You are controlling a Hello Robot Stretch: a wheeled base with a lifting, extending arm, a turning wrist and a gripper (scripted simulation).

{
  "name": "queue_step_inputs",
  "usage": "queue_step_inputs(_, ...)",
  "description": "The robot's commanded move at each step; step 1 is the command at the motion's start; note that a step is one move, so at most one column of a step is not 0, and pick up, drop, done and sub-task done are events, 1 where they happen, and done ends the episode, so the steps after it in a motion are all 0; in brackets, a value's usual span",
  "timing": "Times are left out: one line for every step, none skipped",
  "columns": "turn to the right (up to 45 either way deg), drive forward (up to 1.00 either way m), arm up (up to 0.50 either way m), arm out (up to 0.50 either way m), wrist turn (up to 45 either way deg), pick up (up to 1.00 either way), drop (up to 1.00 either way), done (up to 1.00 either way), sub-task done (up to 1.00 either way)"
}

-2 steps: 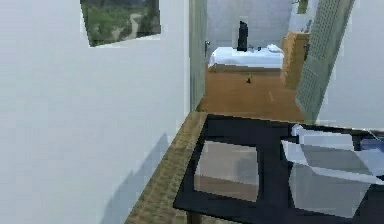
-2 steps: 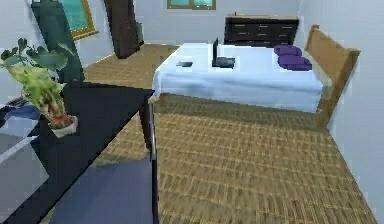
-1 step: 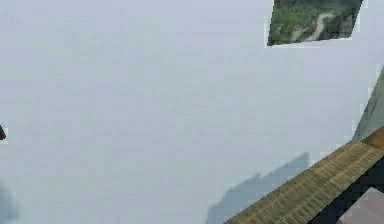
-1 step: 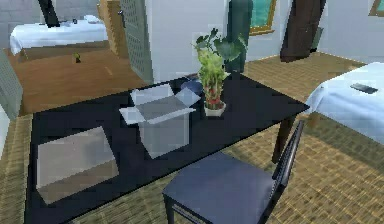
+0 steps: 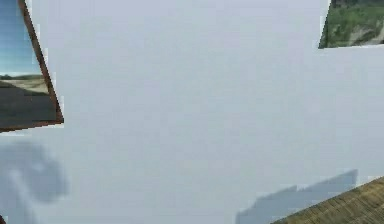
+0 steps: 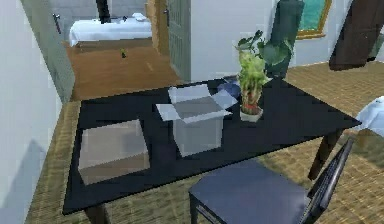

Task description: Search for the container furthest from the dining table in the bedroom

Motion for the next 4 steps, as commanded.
queue_step_inputs(0.0,0.10,0.00,0.00,0.0,0.00,0.00,0.00,0.00)
queue_step_inputs(45.0,0.00,0.00,0.00,0.0,0.00,0.00,0.00,0.00)
queue_step_inputs(-9.0,0.00,0.00,0.00,0.0,0.00,0.00,0.00,0.00)
queue_step_inputs(0.0,0.10,0.00,0.00,0.0,0.00,0.00,0.00,0.00)
